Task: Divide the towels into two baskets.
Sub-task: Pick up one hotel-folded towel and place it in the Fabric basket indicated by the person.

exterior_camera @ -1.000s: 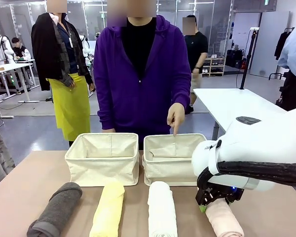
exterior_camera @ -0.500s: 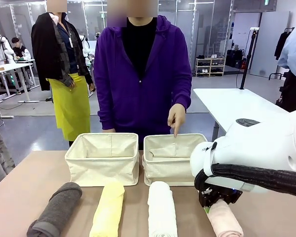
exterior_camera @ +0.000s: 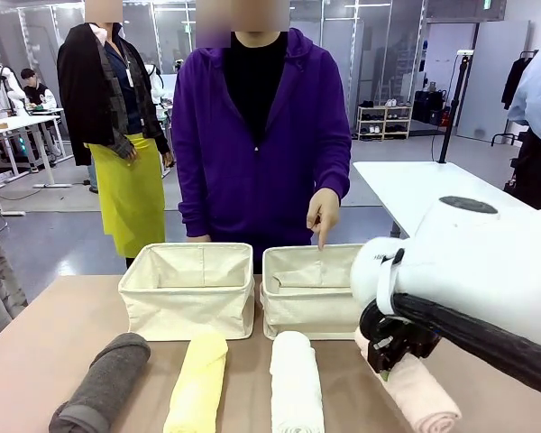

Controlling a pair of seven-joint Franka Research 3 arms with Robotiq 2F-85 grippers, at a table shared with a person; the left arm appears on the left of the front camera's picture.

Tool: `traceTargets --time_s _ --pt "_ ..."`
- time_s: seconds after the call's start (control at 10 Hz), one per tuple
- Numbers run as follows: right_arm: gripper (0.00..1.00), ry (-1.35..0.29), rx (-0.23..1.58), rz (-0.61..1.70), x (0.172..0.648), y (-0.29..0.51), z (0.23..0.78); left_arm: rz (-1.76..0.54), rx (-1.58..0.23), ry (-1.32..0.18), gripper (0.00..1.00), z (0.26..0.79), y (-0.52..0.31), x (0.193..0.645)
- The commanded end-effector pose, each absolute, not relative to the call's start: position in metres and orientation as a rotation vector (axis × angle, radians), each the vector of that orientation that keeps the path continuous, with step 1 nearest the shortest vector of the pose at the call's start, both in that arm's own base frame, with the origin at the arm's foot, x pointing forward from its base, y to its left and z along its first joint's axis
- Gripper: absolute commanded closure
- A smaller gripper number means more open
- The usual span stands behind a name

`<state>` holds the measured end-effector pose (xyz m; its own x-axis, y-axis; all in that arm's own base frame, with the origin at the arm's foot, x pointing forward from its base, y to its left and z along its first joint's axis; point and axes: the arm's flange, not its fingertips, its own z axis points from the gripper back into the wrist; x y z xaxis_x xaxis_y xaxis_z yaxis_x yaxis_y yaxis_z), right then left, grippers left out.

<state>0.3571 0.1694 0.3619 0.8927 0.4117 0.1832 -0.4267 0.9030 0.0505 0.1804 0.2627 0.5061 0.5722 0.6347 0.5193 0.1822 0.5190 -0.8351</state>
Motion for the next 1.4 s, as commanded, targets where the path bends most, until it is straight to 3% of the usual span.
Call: traceTargets --time_s 0.0,0.3,1.0,1.1,1.3 --pt "0.72 -0.138 0.130 0.727 0.323 0.161 0.409 0.314 -1.020 -0.963 0.00 0.507 0.264 0.180" --pt "0.72 -0.067 0.127 1.154 0.317 0.167 0.445 0.314 -1.020 -0.963 0.00 0.507 0.264 0.180" --pt "0.72 -0.050 0.096 1.117 0.326 0.169 0.430 0.314 -1.020 -0.963 0.00 0.507 0.264 0.180" --pt "0.64 -0.041 0.116 1.141 0.325 0.164 0.430 0.314 -1.020 -0.963 0.00 0.507 0.264 0.180" --pt "0.64 -0.160 0.073 1.375 0.335 0.177 0.447 0.314 -1.020 -0.963 0.00 0.507 0.264 0.180"
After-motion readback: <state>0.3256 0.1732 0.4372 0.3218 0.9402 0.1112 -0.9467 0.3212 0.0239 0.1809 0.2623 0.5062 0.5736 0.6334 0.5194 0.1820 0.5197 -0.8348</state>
